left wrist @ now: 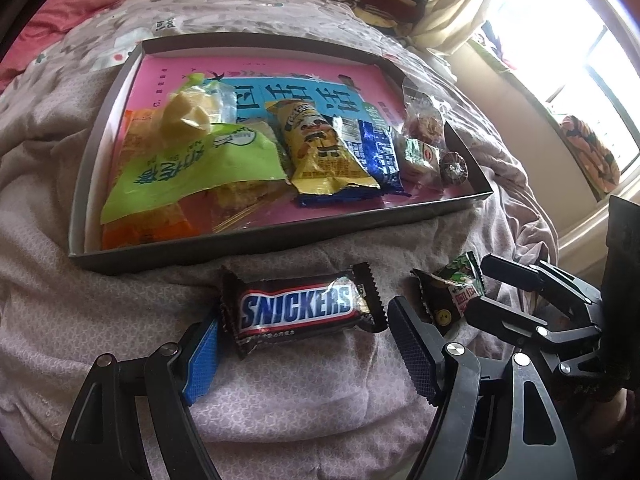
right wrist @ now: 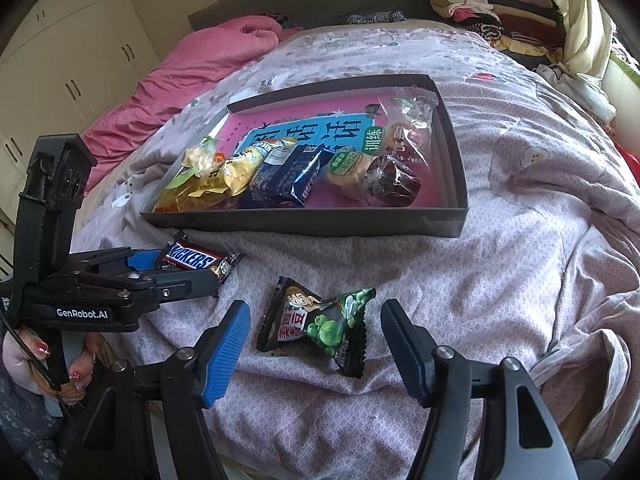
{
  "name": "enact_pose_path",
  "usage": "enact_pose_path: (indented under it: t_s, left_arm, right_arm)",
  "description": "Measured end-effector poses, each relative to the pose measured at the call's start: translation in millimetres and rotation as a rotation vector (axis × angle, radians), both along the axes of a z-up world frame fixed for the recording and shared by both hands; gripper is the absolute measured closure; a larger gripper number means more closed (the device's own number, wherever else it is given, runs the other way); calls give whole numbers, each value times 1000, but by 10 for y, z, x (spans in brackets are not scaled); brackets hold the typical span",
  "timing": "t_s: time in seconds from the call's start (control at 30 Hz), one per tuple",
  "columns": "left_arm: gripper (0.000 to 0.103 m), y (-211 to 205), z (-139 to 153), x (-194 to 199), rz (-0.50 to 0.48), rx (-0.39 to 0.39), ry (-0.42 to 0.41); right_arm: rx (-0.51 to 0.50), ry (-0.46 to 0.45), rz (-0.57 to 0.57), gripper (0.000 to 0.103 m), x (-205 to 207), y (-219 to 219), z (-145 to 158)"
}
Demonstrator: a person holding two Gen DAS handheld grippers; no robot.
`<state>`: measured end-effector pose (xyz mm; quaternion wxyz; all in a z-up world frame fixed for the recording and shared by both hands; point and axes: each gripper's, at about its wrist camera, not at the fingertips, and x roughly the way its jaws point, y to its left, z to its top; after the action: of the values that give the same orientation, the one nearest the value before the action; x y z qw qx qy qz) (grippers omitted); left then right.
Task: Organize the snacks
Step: 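Move the left gripper over the Snickers bar while the right gripper approaches the green candy bag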
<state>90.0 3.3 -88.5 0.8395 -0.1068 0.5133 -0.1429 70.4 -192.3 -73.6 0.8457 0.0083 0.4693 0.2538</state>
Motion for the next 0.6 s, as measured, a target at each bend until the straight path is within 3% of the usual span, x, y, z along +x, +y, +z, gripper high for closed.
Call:
enact_pose_path:
  t_s: [0.6]
  left_arm:
    - [24,-239,-31,45,22,120,9]
  right_arm:
    - [-28,25,13,36,9,52,-61]
